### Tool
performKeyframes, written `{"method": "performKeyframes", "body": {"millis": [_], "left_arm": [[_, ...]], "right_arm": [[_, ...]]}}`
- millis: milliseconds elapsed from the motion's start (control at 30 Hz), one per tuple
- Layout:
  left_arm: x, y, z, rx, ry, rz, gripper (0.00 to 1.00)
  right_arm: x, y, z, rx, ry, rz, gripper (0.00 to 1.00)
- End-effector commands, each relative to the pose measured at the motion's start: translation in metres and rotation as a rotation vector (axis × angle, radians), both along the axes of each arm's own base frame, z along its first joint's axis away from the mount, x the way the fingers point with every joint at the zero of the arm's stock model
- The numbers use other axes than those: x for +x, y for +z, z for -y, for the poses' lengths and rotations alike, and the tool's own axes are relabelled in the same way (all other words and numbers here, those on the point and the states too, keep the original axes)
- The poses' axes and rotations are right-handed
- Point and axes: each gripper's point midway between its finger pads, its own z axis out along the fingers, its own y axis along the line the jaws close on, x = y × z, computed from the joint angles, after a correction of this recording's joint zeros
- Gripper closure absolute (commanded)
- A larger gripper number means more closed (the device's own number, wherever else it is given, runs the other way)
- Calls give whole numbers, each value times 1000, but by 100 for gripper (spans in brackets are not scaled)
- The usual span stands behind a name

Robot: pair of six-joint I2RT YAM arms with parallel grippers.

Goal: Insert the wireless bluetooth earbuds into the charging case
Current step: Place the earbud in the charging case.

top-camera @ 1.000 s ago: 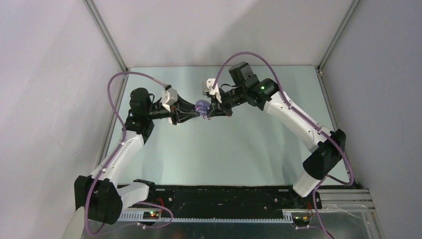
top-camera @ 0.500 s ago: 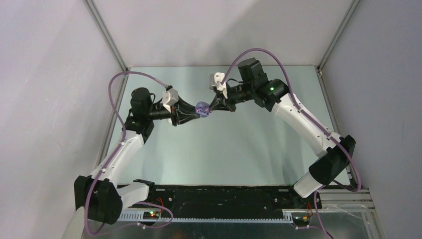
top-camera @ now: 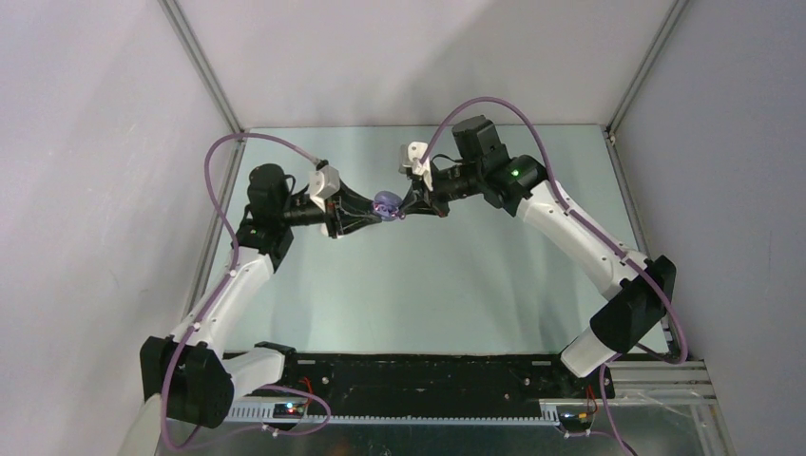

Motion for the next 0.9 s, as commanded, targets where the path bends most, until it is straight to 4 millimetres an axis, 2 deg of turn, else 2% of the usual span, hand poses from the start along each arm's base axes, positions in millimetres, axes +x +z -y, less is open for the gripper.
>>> {"method": "performKeyframes", "body": {"millis": [0, 233, 567, 700, 867], "left_arm": [[-9, 24, 4, -9, -42, 84, 100], [-7, 23, 5, 6, -41, 89, 100], [-6, 25, 5, 0, -33, 86, 100], [-5, 24, 5, -18, -28, 66, 100], [-4, 27, 6, -43, -33, 55, 100]], "right_arm": [[0, 29, -2, 84, -8, 67, 100], [4, 29, -5, 80, -21, 83, 100], [3, 13, -7, 47, -19, 33, 100], [5, 8, -4, 25, -40, 6, 94], [10, 10, 0, 41, -64, -12, 95]]}}
